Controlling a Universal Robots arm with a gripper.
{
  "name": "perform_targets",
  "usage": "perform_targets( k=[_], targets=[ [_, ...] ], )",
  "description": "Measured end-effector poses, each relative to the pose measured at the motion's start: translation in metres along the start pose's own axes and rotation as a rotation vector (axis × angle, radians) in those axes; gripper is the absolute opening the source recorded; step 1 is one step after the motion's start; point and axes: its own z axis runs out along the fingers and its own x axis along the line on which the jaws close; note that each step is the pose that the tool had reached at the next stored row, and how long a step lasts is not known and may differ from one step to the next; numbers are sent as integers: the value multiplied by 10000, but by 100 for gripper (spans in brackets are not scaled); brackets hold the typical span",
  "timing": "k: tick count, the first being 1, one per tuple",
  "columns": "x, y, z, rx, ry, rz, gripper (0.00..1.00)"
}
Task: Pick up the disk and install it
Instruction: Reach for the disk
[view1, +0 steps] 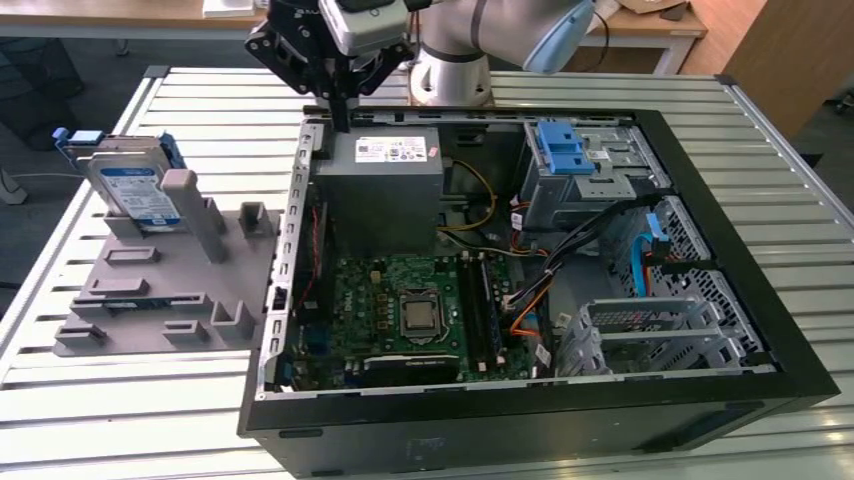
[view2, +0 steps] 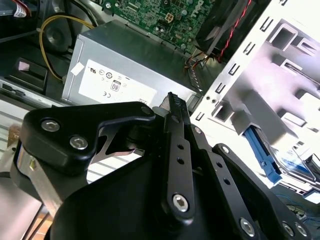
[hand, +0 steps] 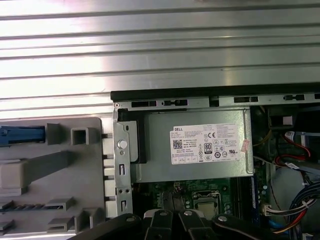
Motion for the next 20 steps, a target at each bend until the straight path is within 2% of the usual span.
perform_targets(
  k=[20],
  targets=[
    [171, -13, 5, 0, 0, -1, 11]
  ],
)
